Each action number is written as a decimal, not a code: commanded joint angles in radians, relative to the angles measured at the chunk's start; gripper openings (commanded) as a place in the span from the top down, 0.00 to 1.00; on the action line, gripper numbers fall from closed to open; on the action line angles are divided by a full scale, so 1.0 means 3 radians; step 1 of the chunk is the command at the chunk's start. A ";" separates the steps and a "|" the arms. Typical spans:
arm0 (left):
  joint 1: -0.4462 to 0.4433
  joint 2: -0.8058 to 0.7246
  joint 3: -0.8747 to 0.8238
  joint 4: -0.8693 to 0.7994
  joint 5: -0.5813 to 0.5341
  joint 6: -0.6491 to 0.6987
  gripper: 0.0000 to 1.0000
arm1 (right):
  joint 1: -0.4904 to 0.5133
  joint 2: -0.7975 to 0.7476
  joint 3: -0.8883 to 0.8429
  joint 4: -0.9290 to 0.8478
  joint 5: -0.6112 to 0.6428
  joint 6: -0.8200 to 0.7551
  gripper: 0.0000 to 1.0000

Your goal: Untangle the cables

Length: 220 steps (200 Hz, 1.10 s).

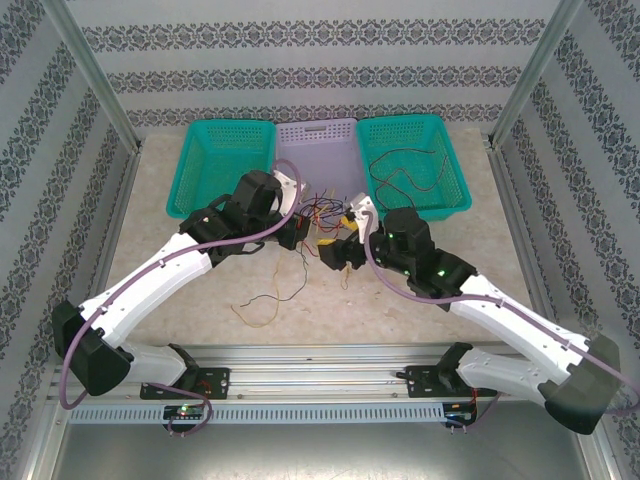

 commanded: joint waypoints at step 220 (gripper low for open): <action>0.0023 0.0011 0.0067 -0.0061 -0.0244 0.0082 1.00 | -0.0213 -0.0328 -0.0264 0.0037 0.0469 0.0016 1.00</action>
